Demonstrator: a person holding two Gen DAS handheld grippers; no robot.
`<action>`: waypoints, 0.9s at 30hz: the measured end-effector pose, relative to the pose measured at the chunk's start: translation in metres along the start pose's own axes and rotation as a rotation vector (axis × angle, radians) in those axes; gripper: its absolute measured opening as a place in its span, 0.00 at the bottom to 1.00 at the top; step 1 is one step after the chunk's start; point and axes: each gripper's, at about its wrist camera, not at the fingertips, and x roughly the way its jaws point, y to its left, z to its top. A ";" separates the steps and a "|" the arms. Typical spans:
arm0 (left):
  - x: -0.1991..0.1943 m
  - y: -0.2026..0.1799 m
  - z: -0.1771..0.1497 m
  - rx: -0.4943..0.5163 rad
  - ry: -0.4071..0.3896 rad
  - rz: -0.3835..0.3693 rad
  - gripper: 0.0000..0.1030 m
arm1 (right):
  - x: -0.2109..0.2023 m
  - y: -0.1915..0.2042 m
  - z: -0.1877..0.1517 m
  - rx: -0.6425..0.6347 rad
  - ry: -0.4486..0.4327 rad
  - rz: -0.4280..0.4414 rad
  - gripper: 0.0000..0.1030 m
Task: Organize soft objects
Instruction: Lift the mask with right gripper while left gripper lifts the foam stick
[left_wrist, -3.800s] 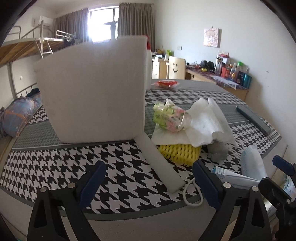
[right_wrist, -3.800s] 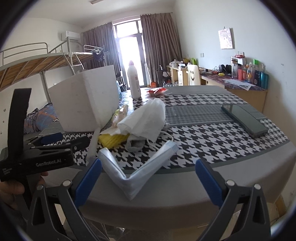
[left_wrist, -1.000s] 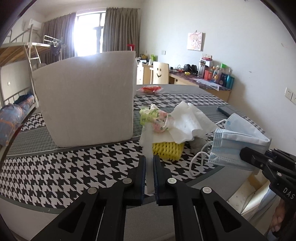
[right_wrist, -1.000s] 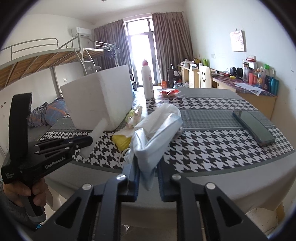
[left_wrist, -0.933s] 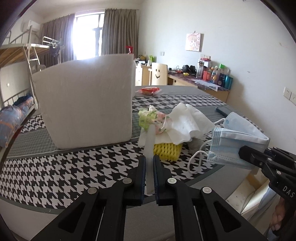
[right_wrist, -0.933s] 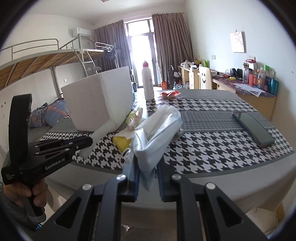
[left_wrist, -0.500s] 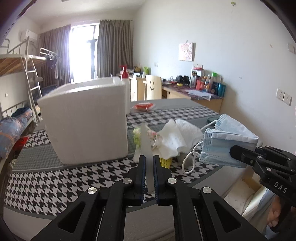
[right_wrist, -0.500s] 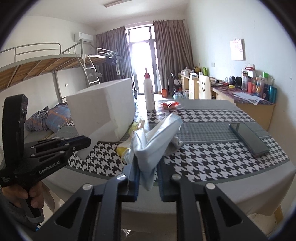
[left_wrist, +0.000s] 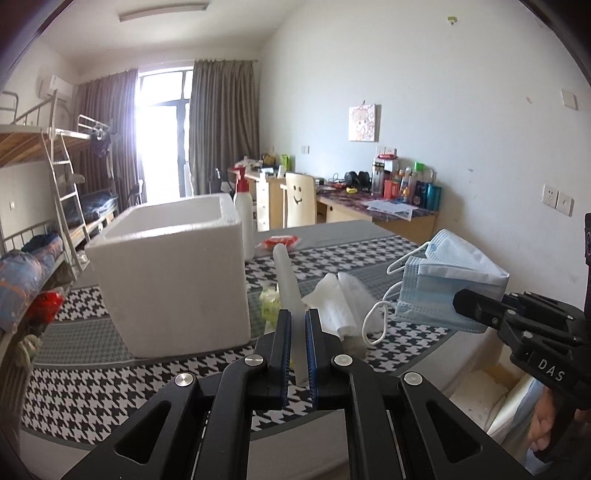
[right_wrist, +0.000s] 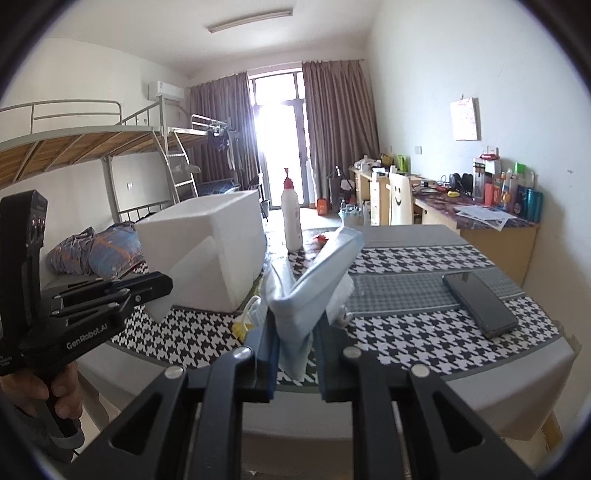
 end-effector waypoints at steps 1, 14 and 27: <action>-0.001 0.000 0.002 0.000 -0.005 -0.002 0.08 | 0.000 0.000 0.001 -0.002 -0.001 -0.001 0.20; -0.005 -0.003 0.017 0.008 -0.047 -0.019 0.08 | 0.006 0.000 0.012 -0.018 -0.020 0.010 0.20; -0.003 0.001 0.034 0.008 -0.088 -0.025 0.08 | 0.014 0.003 0.028 -0.021 -0.047 0.013 0.20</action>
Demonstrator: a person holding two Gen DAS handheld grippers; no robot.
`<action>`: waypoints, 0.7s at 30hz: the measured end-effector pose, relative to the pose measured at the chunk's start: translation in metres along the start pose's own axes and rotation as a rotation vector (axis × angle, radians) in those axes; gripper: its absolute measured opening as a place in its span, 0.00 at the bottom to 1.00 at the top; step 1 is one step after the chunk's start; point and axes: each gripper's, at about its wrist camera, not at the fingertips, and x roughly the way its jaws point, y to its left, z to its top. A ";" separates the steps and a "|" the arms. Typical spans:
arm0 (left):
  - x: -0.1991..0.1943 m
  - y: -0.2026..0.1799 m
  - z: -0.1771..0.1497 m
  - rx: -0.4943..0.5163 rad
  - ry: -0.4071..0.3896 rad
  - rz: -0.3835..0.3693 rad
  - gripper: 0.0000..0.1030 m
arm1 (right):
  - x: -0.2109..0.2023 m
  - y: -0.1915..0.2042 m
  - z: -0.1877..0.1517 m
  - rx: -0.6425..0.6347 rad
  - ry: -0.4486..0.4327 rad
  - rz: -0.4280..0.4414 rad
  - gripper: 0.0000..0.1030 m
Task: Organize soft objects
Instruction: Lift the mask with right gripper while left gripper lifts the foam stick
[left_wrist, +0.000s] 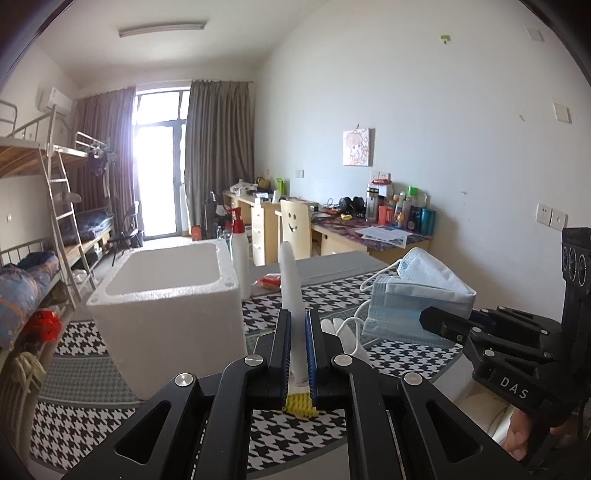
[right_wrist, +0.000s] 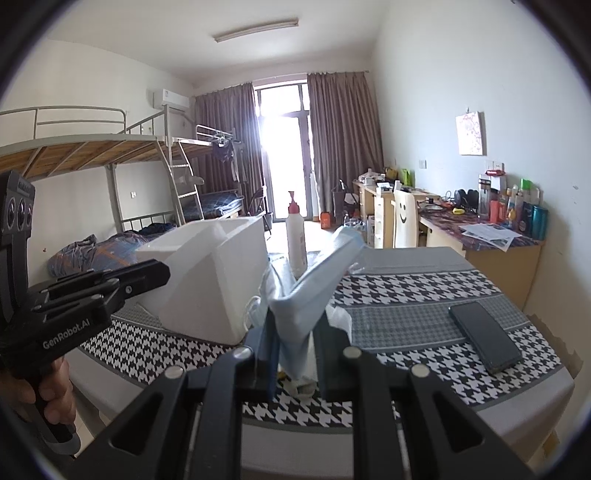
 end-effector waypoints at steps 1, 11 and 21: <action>0.001 0.000 0.002 -0.002 0.000 -0.004 0.08 | 0.000 0.000 0.001 0.000 -0.002 0.001 0.20; 0.009 0.005 0.015 -0.012 -0.017 -0.009 0.08 | 0.010 -0.001 0.016 0.001 -0.014 0.015 0.20; 0.019 0.013 0.025 -0.011 -0.019 0.010 0.08 | 0.023 0.002 0.029 -0.007 -0.017 0.033 0.20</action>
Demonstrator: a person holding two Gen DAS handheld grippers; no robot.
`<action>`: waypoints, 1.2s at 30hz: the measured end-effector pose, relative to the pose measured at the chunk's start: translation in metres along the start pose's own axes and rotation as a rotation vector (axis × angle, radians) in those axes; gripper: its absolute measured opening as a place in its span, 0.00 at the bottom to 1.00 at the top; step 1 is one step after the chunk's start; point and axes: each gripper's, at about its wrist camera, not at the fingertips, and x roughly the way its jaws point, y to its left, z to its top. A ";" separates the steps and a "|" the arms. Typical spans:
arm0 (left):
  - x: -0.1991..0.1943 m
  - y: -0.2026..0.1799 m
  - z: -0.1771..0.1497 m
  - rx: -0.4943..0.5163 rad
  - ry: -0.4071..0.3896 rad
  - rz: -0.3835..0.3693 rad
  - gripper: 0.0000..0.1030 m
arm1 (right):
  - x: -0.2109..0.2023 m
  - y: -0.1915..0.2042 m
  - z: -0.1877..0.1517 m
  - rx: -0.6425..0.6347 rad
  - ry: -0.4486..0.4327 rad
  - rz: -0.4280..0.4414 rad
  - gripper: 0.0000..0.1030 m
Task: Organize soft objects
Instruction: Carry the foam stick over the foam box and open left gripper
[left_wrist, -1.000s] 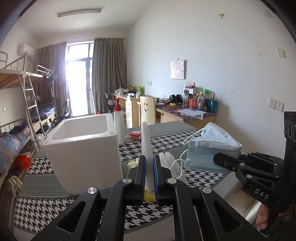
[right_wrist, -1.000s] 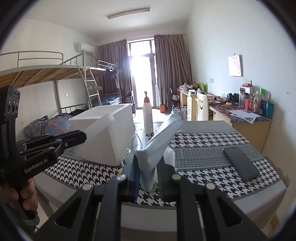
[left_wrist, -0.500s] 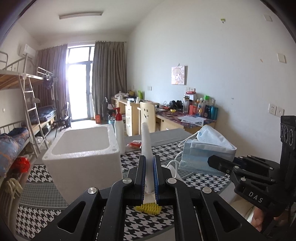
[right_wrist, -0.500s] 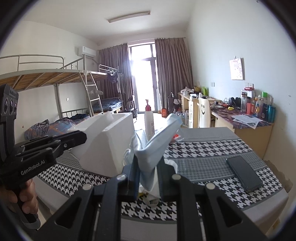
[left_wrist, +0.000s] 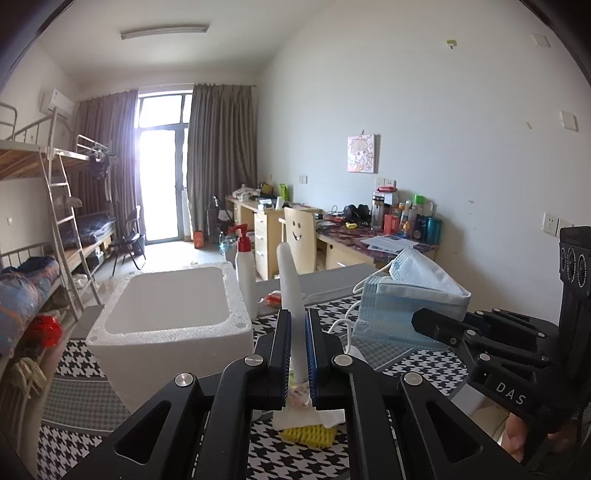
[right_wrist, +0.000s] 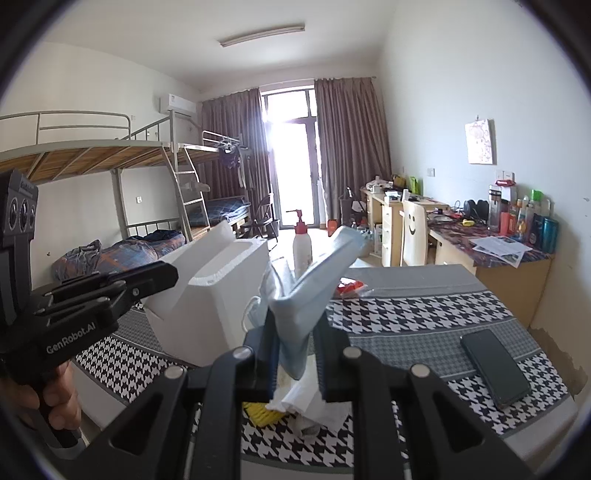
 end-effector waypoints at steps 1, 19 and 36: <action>0.001 0.001 0.001 0.001 -0.003 0.004 0.08 | 0.002 0.000 0.002 0.001 0.000 0.000 0.20; 0.019 0.026 0.019 -0.005 -0.022 0.061 0.08 | 0.025 0.013 0.024 -0.008 -0.010 0.028 0.20; 0.030 0.054 0.030 -0.036 -0.029 0.146 0.08 | 0.046 0.022 0.040 -0.034 -0.011 0.068 0.20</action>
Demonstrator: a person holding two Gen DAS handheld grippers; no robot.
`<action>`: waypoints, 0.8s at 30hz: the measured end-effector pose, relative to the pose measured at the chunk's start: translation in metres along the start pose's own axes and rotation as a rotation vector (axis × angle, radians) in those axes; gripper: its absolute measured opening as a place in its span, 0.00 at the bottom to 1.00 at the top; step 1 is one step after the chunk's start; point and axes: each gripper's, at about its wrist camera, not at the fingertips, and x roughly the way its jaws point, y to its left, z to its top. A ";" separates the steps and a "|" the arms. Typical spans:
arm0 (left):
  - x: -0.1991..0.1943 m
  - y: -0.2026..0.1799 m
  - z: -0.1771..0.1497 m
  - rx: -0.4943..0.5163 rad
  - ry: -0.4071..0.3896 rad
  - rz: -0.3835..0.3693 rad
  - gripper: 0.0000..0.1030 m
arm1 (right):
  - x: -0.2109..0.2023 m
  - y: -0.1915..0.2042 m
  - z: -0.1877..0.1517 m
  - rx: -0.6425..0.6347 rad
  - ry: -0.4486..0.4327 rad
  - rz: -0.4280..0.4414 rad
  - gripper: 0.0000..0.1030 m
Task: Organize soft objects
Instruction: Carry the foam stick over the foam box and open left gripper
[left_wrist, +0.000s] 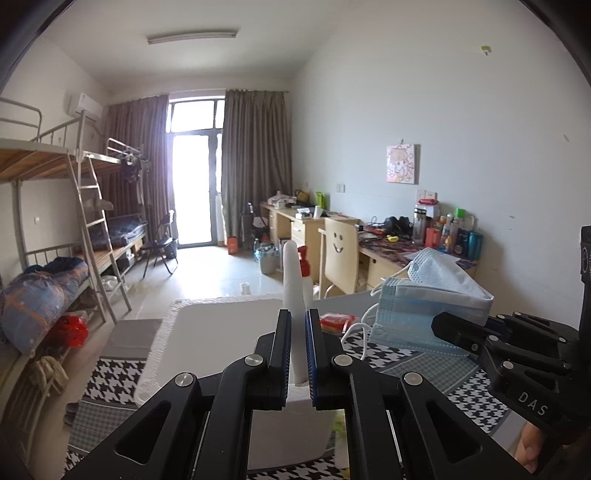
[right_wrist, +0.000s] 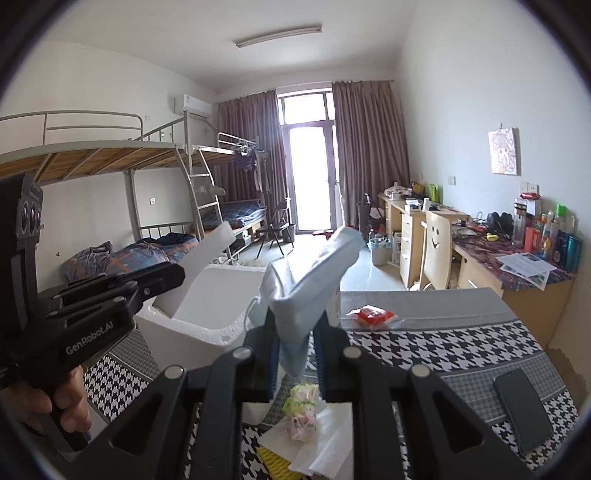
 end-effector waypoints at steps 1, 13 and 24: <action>0.001 0.003 0.000 -0.004 0.000 0.012 0.08 | 0.002 0.001 0.001 -0.004 0.002 0.003 0.20; 0.022 0.023 0.003 -0.026 0.033 0.098 0.08 | 0.028 0.008 0.014 -0.027 0.021 0.055 0.20; 0.043 0.034 -0.001 -0.035 0.079 0.121 0.08 | 0.042 0.012 0.017 -0.024 0.029 0.084 0.20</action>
